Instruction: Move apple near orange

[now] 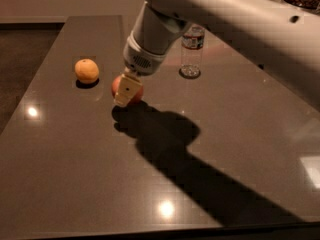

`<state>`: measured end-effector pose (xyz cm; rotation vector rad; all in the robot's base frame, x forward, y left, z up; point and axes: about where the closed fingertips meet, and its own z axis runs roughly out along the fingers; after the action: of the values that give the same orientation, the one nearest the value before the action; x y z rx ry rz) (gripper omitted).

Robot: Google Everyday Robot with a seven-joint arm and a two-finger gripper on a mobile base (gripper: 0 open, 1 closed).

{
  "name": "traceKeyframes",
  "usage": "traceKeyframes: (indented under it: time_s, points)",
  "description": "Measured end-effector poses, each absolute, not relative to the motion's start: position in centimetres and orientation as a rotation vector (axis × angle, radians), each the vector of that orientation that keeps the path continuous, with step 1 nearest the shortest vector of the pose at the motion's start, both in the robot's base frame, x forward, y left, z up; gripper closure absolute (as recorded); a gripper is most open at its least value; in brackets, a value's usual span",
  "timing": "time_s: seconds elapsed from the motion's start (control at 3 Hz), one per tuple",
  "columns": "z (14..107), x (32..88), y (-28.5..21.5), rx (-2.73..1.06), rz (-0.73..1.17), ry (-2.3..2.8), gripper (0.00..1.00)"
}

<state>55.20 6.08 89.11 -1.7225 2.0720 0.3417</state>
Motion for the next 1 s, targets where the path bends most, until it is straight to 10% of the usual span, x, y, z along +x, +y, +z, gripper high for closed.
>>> traceKeyframes:
  time_s: [0.33,1.0]
  points:
    - [88.9,56.7,8.6,-1.718,0.334,2.092,1.00]
    - [87.4,60.2,12.2,-1.671,0.300,2.148,0.52]
